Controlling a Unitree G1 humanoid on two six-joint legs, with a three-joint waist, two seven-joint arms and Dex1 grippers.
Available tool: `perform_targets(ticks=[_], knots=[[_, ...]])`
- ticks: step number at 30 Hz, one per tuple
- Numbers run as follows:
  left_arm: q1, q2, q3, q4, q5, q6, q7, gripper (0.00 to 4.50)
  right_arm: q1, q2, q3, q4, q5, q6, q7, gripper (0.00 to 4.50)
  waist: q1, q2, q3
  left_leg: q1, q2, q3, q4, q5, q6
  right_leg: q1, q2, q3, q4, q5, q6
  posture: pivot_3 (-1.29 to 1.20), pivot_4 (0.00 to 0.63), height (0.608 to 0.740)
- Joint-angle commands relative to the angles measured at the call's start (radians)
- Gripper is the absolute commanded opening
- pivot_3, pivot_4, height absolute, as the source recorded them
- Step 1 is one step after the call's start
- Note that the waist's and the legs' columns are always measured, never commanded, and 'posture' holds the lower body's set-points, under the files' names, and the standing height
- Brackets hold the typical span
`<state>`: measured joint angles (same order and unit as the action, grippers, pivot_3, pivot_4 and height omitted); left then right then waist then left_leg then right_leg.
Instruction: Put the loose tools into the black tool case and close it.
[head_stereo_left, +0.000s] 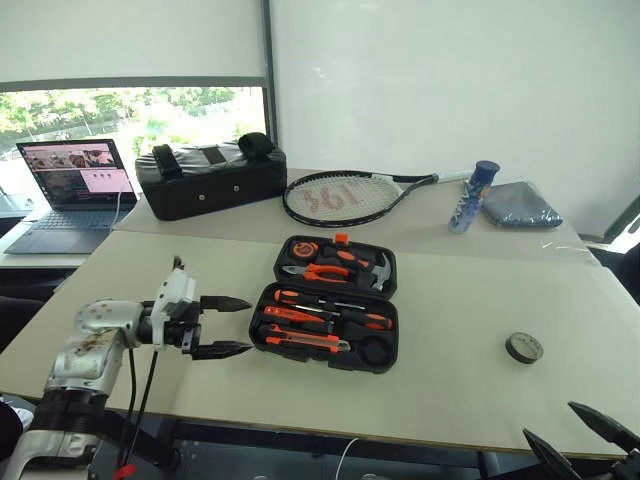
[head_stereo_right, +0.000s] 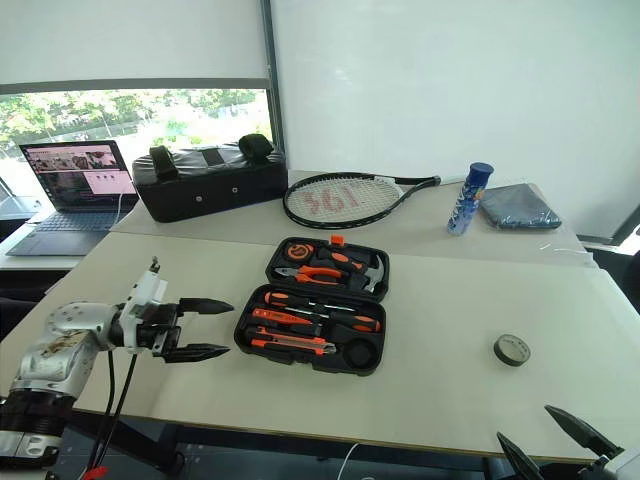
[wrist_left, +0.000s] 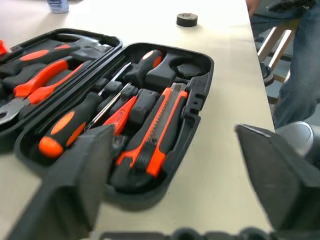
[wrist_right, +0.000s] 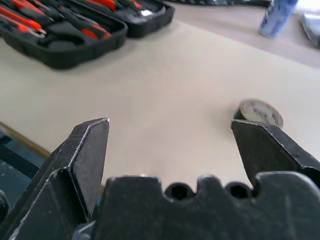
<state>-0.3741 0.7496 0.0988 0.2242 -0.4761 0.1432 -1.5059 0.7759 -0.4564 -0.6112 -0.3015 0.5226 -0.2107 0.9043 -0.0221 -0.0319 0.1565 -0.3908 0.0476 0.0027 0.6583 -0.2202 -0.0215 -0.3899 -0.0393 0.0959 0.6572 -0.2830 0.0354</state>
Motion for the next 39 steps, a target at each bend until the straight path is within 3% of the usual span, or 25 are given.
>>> perform_targets(ticks=[1, 5, 10, 14, 20, 23, 34, 37, 39], knots=[[0.034, 0.017, 0.032, -0.060, -0.051, 0.034, -0.009, 4.49, -0.074, -0.125, -0.047, -0.045, 0.007, 0.132, -0.061, 4.50, -0.009, 0.000, 0.000, 0.001, 0.000, 0.001, 0.000, 0.000, 0.000, 0.000, 0.000, 0.001, 0.000, 0.000, 0.000, 0.00, 0.150, 0.740], [0.051, 0.001, 0.020, -0.115, -0.083, 0.069, -0.005, 4.49, -0.230, -0.366, -0.026, -0.020, 0.037, 0.387, -0.059, 4.50, -0.022, 0.000, 0.000, 0.001, -0.001, 0.002, 0.000, 0.000, 0.000, 0.000, -0.001, 0.002, 0.000, 0.001, 0.001, 0.00, 0.150, 0.740], [0.040, -0.048, 0.007, -0.145, -0.081, 0.066, 0.049, 4.49, -0.501, -0.602, 0.144, 0.172, -0.014, 0.606, 0.003, 4.50, -0.018, 0.000, 0.001, 0.000, -0.001, 0.001, 0.000, 0.000, 0.000, 0.000, 0.000, 0.001, -0.001, 0.005, 0.008, 0.00, 0.150, 0.740], [0.054, -0.061, 0.000, -0.167, -0.078, 0.065, 0.061, 4.49, -0.661, -0.685, 0.292, 0.304, -0.098, 0.634, 0.068, 4.50, -0.011, -0.001, 0.002, -0.004, -0.002, 0.000, -0.001, -0.001, 0.001, -0.002, 0.000, 0.000, -0.003, 0.005, 0.007, 0.00, 0.150, 0.740], [0.076, -0.069, -0.003, -0.204, -0.084, 0.073, 0.080, 4.49, -0.897, -0.688, 0.473, 0.473, -0.207, 0.668, 0.108, 4.50, -0.015, -0.001, 0.002, -0.016, -0.004, 0.000, 0.001, -0.001, 0.002, -0.013, -0.001, 0.001, -0.003, 0.009, 0.004, 0.00, 0.150, 0.740], [0.087, -0.072, -0.003, -0.218, -0.087, 0.075, 0.087, 4.50, -0.968, -0.662, 0.533, 0.543, -0.246, 0.662, 0.128, 3.88, -0.018, -0.001, 0.002, -0.015, -0.004, 0.000, 0.001, -0.001, 0.002, -0.013, -0.001, 0.001, -0.002, 0.009, 0.004, 0.00, 0.150, 0.740], [0.113, -0.065, -0.001, -0.237, -0.087, 0.072, 0.088, 4.50, -1.095, -0.643, 0.576, 0.602, -0.281, 0.558, 0.256, 0.04, -0.022, 0.001, 0.002, -0.014, -0.004, 0.000, 0.002, -0.001, 0.002, -0.013, -0.001, 0.001, -0.001, 0.009, 0.004, 0.00, 0.150, 0.740], [0.123, -0.061, 0.009, -0.232, -0.087, 0.067, 0.090, 4.50, -1.136, -0.615, 0.559, 0.339, -0.101, 0.657, 0.382, 0.04, -0.030, 0.004, 0.004, -0.013, -0.003, 0.000, 0.001, -0.001, 0.002, -0.013, 0.000, 0.002, 0.000, 0.009, 0.005, 0.00, 0.150, 0.740], [0.129, -0.062, 0.012, -0.229, -0.085, 0.062, 0.092, 4.50, -1.189, -0.576, 0.593, 0.187, -0.035, 0.775, 0.358, 0.04, -0.041, 0.005, 0.006, -0.013, -0.002, 0.000, 0.001, -0.001, 0.002, -0.013, 0.001, 0.002, 0.001, 0.008, 0.006, 0.00, 0.150, 0.740]])
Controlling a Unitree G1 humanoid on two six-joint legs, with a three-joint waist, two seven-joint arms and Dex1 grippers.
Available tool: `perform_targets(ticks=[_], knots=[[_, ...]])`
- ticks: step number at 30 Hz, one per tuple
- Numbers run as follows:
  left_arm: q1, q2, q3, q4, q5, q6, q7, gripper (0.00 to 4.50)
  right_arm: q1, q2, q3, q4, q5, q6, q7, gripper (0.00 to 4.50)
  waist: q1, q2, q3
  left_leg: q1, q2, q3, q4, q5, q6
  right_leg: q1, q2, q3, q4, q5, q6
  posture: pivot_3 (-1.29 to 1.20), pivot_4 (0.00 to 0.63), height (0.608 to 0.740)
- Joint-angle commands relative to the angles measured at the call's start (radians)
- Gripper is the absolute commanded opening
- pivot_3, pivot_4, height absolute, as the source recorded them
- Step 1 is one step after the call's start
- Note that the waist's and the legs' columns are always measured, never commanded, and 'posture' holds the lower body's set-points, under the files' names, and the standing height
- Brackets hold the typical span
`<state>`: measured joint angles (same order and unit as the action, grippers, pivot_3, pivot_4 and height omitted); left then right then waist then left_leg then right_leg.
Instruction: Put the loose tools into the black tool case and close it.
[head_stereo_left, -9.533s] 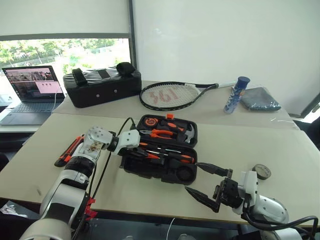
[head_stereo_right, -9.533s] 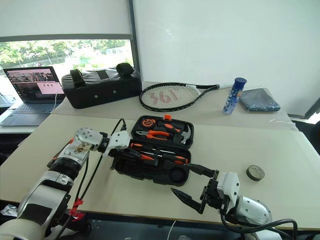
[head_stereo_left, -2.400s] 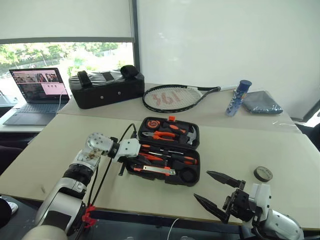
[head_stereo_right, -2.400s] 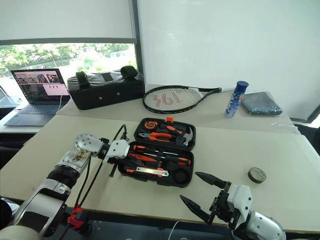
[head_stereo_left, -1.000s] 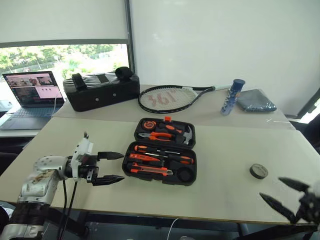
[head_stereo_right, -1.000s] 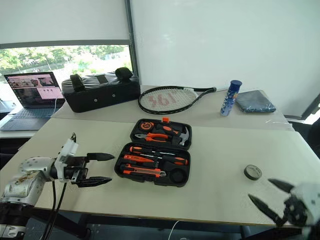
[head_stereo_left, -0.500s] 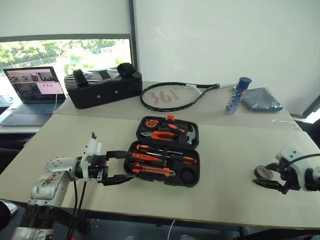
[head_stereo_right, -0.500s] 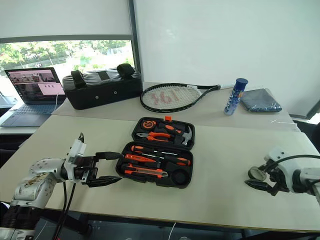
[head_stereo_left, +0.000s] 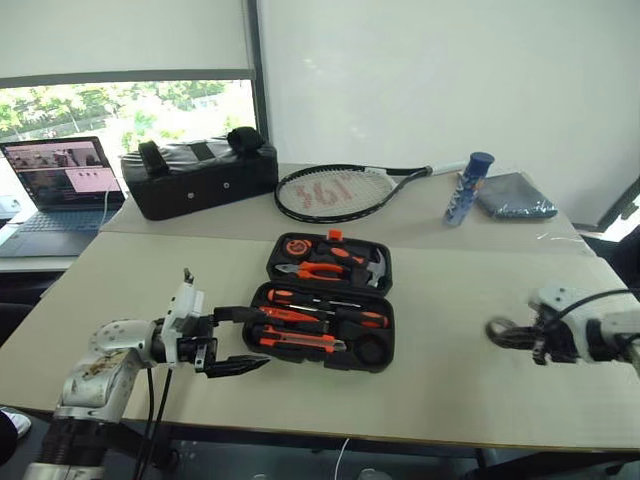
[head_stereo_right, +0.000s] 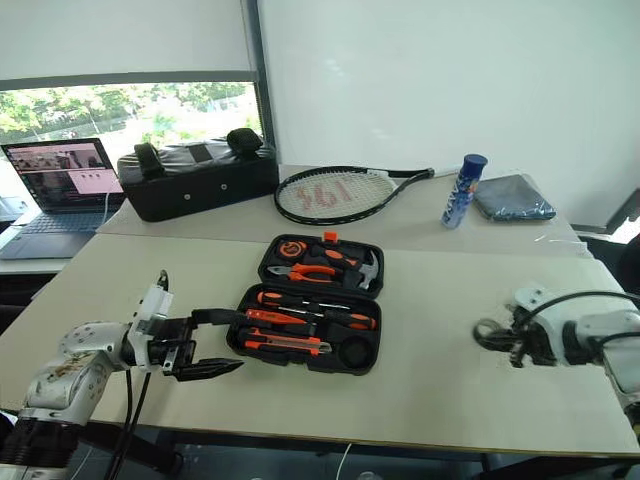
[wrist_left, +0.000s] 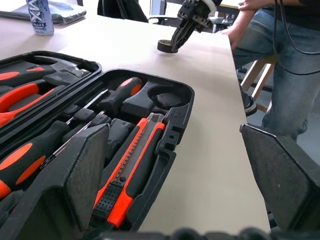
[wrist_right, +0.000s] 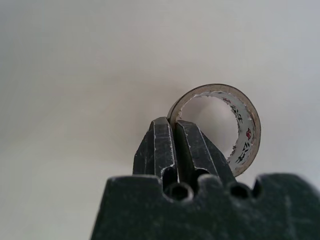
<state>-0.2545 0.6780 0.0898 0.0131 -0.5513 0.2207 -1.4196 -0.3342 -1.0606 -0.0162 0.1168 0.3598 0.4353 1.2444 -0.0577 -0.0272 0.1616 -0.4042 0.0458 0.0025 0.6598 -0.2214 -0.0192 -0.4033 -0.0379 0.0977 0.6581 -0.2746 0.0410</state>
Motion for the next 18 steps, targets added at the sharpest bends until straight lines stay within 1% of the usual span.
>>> perform_targets(ticks=[1, 4, 6, 8, 12, 16, 18], knots=[[0.010, 0.008, 0.020, -0.014, -0.008, -0.018, 0.006, 4.50, -0.104, 0.044, 0.023, -0.291, 0.145, 0.181, 0.006, 0.04, -0.007, 0.001, 0.001, 0.000, 0.000, -0.001, 0.000, 0.000, 0.000, 0.000, 0.001, 0.000, 0.001, 0.000, 0.001, 0.00, 0.150, 0.740], [0.021, 0.001, 0.022, -0.010, -0.003, -0.028, 0.017, 4.50, -0.184, 0.114, 0.133, -0.443, 0.163, 0.342, -0.064, 0.04, -0.003, 0.001, 0.001, 0.000, 0.000, -0.002, 0.000, 0.001, -0.001, 0.000, 0.001, -0.001, 0.002, -0.001, 0.001, 0.00, 0.150, 0.740], [0.031, -0.002, 0.021, -0.013, 0.000, -0.032, 0.023, 4.50, -0.222, 0.136, 0.213, -0.496, 0.143, 0.409, -0.081, 0.04, 0.001, 0.001, 0.001, 0.000, 0.000, -0.002, 0.000, 0.001, -0.001, 0.000, 0.000, -0.002, 0.001, 0.000, 0.000, 0.00, 0.150, 0.740], [0.040, -0.003, 0.021, -0.020, -0.002, -0.031, 0.030, 4.50, -0.242, 0.149, 0.268, -0.511, 0.111, 0.435, -0.096, 0.04, 0.014, 0.001, 0.001, -0.002, 0.000, -0.002, 0.000, 0.001, -0.001, -0.002, 0.000, -0.002, 0.001, 0.002, -0.003, 0.00, 0.150, 0.740], [0.056, -0.002, 0.021, -0.037, -0.005, -0.030, 0.042, 4.50, -0.266, 0.150, 0.359, -0.500, 0.045, 0.443, -0.111, 0.04, 0.025, 0.001, 0.002, -0.003, -0.001, -0.002, 0.000, 0.001, -0.001, -0.003, -0.002, -0.002, -0.001, 0.002, -0.003, 0.00, 0.150, 0.740], [0.064, 0.001, 0.022, -0.047, -0.007, -0.030, 0.051, 4.50, -0.292, 0.188, 0.397, -0.476, 0.005, 0.441, -0.137, 0.04, 0.021, 0.001, 0.002, -0.003, -0.001, -0.002, 0.000, 0.001, -0.001, -0.003, -0.001, -0.003, 0.000, 0.002, -0.003, 0.00, 0.150, 0.740], [0.069, 0.003, 0.022, -0.052, -0.006, -0.032, 0.054, 4.50, -0.297, 0.186, 0.418, -0.467, -0.015, 0.441, -0.131, 0.04, 0.018, 0.001, 0.002, -0.003, -0.001, -0.002, 0.000, 0.001, -0.001, -0.003, -0.001, -0.003, 0.000, 0.002, -0.003, 0.00, 0.150, 0.740]])
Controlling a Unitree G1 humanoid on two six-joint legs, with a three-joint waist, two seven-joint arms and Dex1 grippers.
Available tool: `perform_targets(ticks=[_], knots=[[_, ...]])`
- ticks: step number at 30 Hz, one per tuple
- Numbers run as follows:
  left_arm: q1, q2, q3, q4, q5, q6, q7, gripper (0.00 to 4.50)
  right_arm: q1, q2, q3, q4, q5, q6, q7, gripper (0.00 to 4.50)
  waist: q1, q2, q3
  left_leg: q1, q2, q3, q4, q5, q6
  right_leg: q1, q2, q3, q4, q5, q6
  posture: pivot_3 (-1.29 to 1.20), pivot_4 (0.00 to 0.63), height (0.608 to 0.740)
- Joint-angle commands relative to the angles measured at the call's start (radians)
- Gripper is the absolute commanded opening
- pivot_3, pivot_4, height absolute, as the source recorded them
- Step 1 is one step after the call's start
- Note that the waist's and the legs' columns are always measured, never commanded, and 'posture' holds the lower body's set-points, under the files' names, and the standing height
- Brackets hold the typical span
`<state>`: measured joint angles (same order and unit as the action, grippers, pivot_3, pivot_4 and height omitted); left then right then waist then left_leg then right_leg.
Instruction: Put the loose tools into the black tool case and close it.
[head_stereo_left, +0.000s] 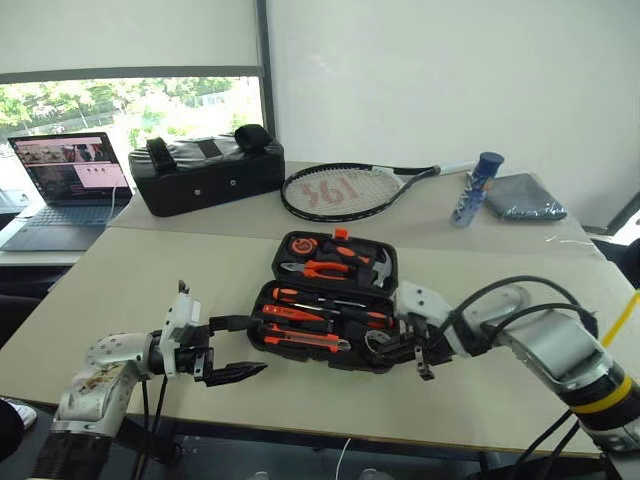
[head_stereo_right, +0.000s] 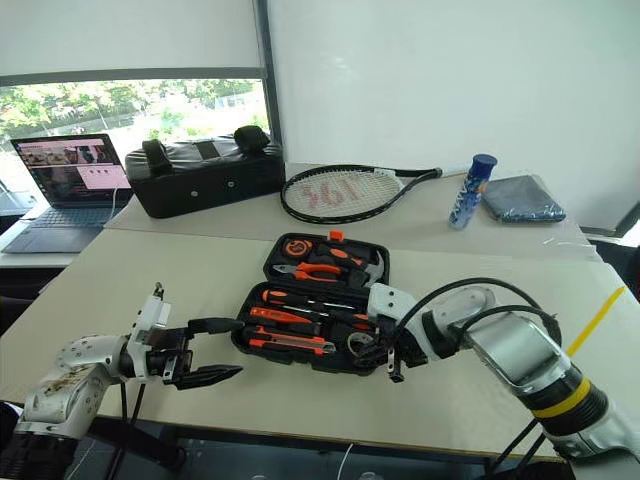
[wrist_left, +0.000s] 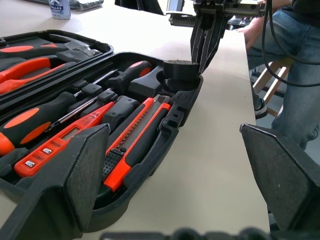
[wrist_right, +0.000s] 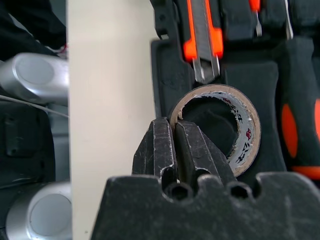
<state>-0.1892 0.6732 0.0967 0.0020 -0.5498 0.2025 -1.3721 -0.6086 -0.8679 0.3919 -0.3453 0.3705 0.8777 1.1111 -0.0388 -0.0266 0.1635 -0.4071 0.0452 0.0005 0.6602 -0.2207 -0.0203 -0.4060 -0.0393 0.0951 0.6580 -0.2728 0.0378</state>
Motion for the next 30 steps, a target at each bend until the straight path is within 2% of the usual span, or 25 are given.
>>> perform_targets(ticks=[1, 8, 10, 11, 13, 17, 20, 22, 24, 25, 27, 30], knots=[[0.005, 0.009, 0.015, -0.044, -0.007, -0.014, 0.008, 4.50, -0.021, -0.008, 0.016, -0.001, -0.030, 0.000, 0.005, 0.04, -0.001, 0.000, 0.000, 0.000, 0.000, 0.000, 0.000, 0.000, 0.000, 0.000, 0.000, 0.000, 0.000, 0.000, 0.000, 0.00, 0.150, 0.740], [0.014, 0.015, 0.026, -0.027, -0.002, -0.036, 0.008, 4.50, -0.022, -0.008, 0.047, 0.018, -0.067, -0.007, 0.014, 0.04, -0.003, 0.000, 0.000, 0.000, 0.000, 0.000, 0.000, 0.000, 0.000, 0.000, 0.000, 0.000, 0.000, 0.000, 0.000, 0.00, 0.150, 0.740], [0.015, 0.016, 0.026, -0.020, 0.000, -0.043, 0.006, 4.50, -0.021, -0.010, 0.048, -0.001, -0.059, -0.009, 0.031, 0.77, -0.002, 0.000, 0.000, 0.000, 0.000, 0.000, 0.000, 0.000, 0.000, 0.000, 0.000, 0.000, 0.000, 0.000, 0.000, 0.00, 0.150, 0.740], [0.016, 0.017, 0.027, -0.016, 0.001, -0.046, 0.006, 4.50, -0.020, 0.012, 0.025, -0.002, -0.055, -0.023, 0.008, 0.94, -0.002, 0.000, 0.000, 0.000, 0.000, 0.000, 0.000, 0.000, 0.000, 0.000, 0.000, 0.000, 0.000, 0.000, 0.000, 0.00, 0.150, 0.740], [0.018, 0.020, 0.029, -0.006, 0.006, -0.054, 0.007, 4.50, -0.033, 0.024, -0.021, -0.009, -0.017, -0.022, 0.020, 1.72, -0.002, -0.001, 0.000, 0.000, 0.000, 0.000, 0.000, 0.000, 0.000, 0.000, 0.000, 0.000, 0.000, 0.000, 0.000, 0.00, 0.150, 0.740], [0.012, 0.029, 0.050, 0.010, 0.002, -0.032, 0.038, 4.50, 0.001, 0.020, -0.209, -0.005, 0.121, -0.090, 0.101, 3.02, -0.003, -0.001, 0.001, 0.000, 0.000, 0.000, 0.000, 0.000, 0.000, 0.000, 0.000, 0.000, 0.000, 0.000, 0.000, 0.00, 0.150, 0.740], [-0.028, 0.032, 0.093, 0.051, -0.006, 0.027, 0.131, 4.50, 0.127, 0.007, -0.377, 0.038, 0.197, -0.171, 0.147, 3.02, 0.006, -0.003, 0.001, 0.000, 0.000, -0.001, 0.000, 0.000, 0.000, 0.001, 0.000, -0.001, -0.001, 0.000, 0.000, 0.00, 0.150, 0.740], [-0.051, 0.033, 0.111, 0.085, 0.002, 0.052, 0.179, 4.50, 0.195, 0.016, -0.434, 0.073, 0.195, -0.231, 0.144, 3.02, 0.009, -0.004, 0.001, 0.000, 0.000, -0.002, 0.000, 0.000, 0.000, 0.003, 0.000, -0.003, -0.002, 0.000, 0.000, 0.00, 0.150, 0.740], [-0.099, 0.031, 0.117, 0.174, 0.076, 0.034, 0.284, 3.97, 0.296, 0.001, -0.436, 0.171, 0.087, -0.400, 0.140, 2.48, 0.013, -0.004, 0.002, 0.000, 0.000, -0.001, 0.000, 0.000, 0.000, 0.002, 0.000, -0.002, -0.001, 0.000, 0.000, 0.00, 0.150, 0.740], [-0.124, 0.027, 0.116, 0.210, 0.102, 0.037, 0.334, 3.89, 0.330, 0.007, -0.436, 0.226, 0.038, -0.478, 0.118, 2.38, 0.019, -0.006, 0.002, 0.001, 0.000, -0.002, 0.000, 0.000, 0.000, 0.003, 0.000, -0.003, -0.001, 0.000, 0.000, 0.00, 0.150, 0.740], [-0.163, 0.013, 0.108, 0.254, 0.128, 0.046, 0.392, 2.97, 0.345, 0.042, -0.434, 0.316, -0.025, -0.595, 0.060, 1.52, 0.018, -0.005, 0.002, 0.001, 0.000, -0.001, 0.000, 0.000, 0.000, 0.002, 0.000, -0.002, -0.001, -0.001, 0.003, 0.00, 0.150, 0.740], [-0.223, -0.025, 0.081, 0.303, 0.169, 0.054, 0.469, 2.09, 0.316, 0.116, -0.419, 0.461, -0.121, -0.758, -0.049, 0.57, 0.005, -0.004, 0.003, 0.001, -0.001, 0.001, 0.000, 0.000, 0.000, 0.001, 0.000, 0.000, 0.000, 0.001, 0.001, 0.00, 0.150, 0.740]])
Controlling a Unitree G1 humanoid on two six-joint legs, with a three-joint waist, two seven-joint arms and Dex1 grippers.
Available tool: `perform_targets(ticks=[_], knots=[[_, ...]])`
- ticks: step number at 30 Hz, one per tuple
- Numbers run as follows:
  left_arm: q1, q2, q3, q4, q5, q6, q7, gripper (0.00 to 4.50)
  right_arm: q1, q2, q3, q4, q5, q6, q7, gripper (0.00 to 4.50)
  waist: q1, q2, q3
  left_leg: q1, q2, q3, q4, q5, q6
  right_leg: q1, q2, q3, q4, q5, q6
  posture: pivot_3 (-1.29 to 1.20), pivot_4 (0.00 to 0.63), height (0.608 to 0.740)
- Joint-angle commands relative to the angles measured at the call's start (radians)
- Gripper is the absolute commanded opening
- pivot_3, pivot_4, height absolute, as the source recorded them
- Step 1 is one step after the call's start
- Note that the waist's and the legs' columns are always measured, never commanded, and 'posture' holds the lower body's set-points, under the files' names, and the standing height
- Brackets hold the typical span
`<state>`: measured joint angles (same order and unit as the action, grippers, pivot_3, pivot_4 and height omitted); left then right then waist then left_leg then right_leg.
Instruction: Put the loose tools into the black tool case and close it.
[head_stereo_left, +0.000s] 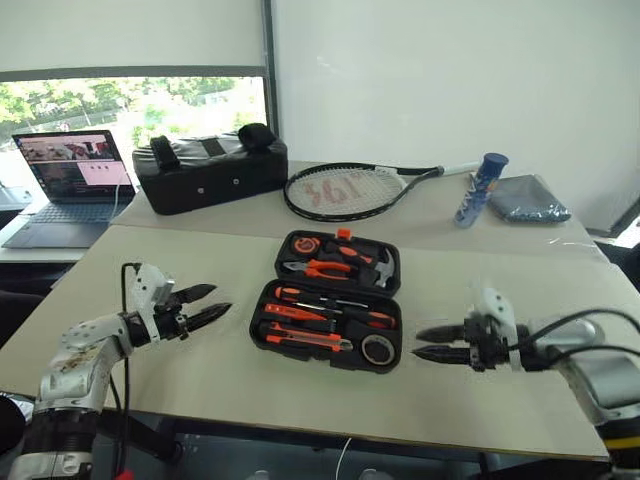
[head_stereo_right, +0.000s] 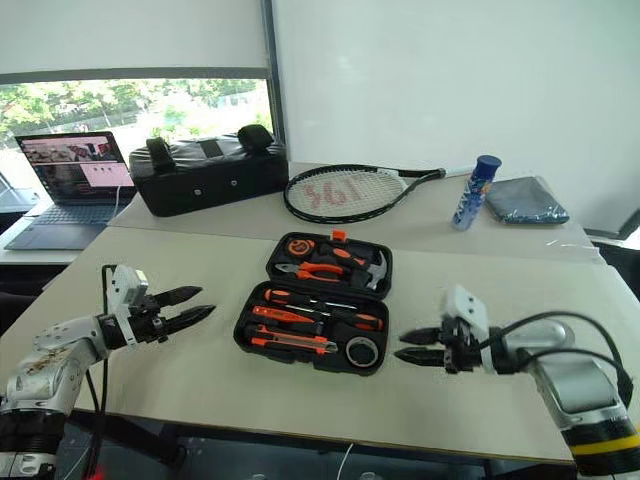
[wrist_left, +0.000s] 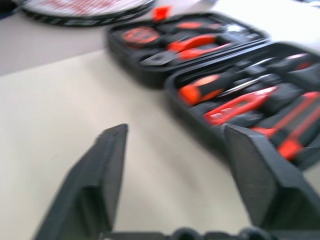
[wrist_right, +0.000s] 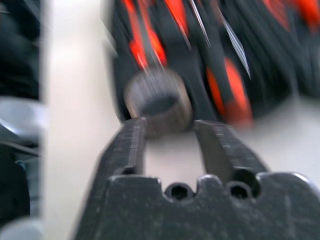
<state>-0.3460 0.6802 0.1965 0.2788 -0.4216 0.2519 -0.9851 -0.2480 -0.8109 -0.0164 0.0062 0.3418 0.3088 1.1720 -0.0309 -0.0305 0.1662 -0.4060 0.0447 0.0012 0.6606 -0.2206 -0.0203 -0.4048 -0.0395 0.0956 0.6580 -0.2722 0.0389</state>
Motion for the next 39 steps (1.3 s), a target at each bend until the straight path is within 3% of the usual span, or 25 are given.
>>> perform_targets(ticks=[1, 2, 4, 5, 7, 12, 18, 28, 39], knots=[[-0.078, -0.042, -0.024, 0.035, 0.048, 0.006, 0.092, 1.84, -0.054, 0.074, -0.005, 0.140, -0.113, -0.220, -0.130, 0.30, -0.006, -0.001, 0.000, 0.000, 0.000, 0.000, 0.000, 0.000, 0.000, 0.000, 0.000, 0.000, 0.000, 0.000, 0.000, 0.00, 0.150, 0.740], [-0.097, -0.059, -0.039, 0.047, 0.068, 0.007, 0.114, 1.50, -0.070, 0.096, 0.004, 0.175, -0.141, -0.251, -0.161, 0.00, -0.009, -0.001, 0.000, 0.000, 0.000, 0.000, 0.000, 0.001, -0.001, 0.000, 0.000, 0.000, 0.001, 0.000, 0.000, 0.00, 0.150, 0.740], [-0.125, -0.088, -0.068, 0.067, 0.104, 0.020, 0.155, 0.90, -0.105, 0.139, 0.022, 0.239, -0.194, -0.319, -0.220, 0.00, -0.013, -0.001, 0.000, 0.000, 0.000, 0.000, 0.000, 0.001, -0.001, 0.000, 0.000, 0.000, 0.002, 0.000, 0.000, 0.00, 0.150, 0.740], [-0.140, -0.104, -0.083, 0.079, 0.123, 0.022, 0.178, 0.38, -0.120, 0.157, 0.032, 0.270, -0.218, -0.344, -0.246, 0.00, -0.014, -0.001, 0.000, 0.000, 0.000, 0.000, 0.000, 0.001, -0.001, 0.000, 0.000, 0.000, 0.003, 0.001, 0.000, 0.00, 0.150, 0.740], [-0.154, -0.118, -0.110, 0.093, 0.149, 0.048, 0.198, 0.05, -0.147, 0.185, 0.045, 0.314, -0.256, -0.382, -0.293, 0.00, -0.015, -0.001, 0.000, 0.000, 0.000, -0.001, 0.000, 0.001, -0.001, 0.000, 0.000, 0.000, 0.003, 0.001, -0.001, 0.00, 0.150, 0.740], [-0.165, -0.139, -0.154, 0.080, 0.147, 0.101, 0.167, 0.05, -0.179, 0.247, 0.079, 0.329, -0.284, -0.380, -0.328, 0.00, -0.015, -0.001, 0.000, 0.000, -0.001, -0.001, 0.000, 0.001, -0.001, -0.001, 0.000, 0.000, 0.004, 0.001, -0.001, 0.00, 0.150, 0.740], [-0.125, -0.124, -0.178, 0.005, 0.116, 0.125, 0.070, 0.05, -0.142, 0.277, 0.108, 0.205, -0.261, -0.320, -0.304, 0.00, -0.015, 0.000, 0.000, 0.000, -0.001, -0.001, 0.000, 0.001, -0.001, -0.001, 0.000, 0.000, 0.004, 0.001, -0.001, 0.00, 0.150, 0.740], [0.037, -0.064, -0.213, -0.184, 0.090, 0.192, -0.055, 0.05, -0.007, 0.246, 0.138, -0.035, -0.240, -0.172, -0.259, 0.00, -0.016, 0.000, 0.000, 0.000, 0.000, -0.001, -0.001, 0.001, -0.001, -0.001, 0.001, 0.000, 0.004, 0.001, -0.001, 0.00, 0.150, 0.740], [0.204, -0.023, -0.185, -0.318, 0.080, 0.217, -0.027, 0.05, 0.144, 0.163, 0.087, -0.176, -0.216, -0.100, -0.246, 0.00, -0.012, 0.000, 0.000, 0.002, 0.000, -0.001, -0.001, 0.001, -0.001, 0.001, 0.000, 0.000, 0.003, 0.000, -0.001, 0.00, 0.150, 0.740]])
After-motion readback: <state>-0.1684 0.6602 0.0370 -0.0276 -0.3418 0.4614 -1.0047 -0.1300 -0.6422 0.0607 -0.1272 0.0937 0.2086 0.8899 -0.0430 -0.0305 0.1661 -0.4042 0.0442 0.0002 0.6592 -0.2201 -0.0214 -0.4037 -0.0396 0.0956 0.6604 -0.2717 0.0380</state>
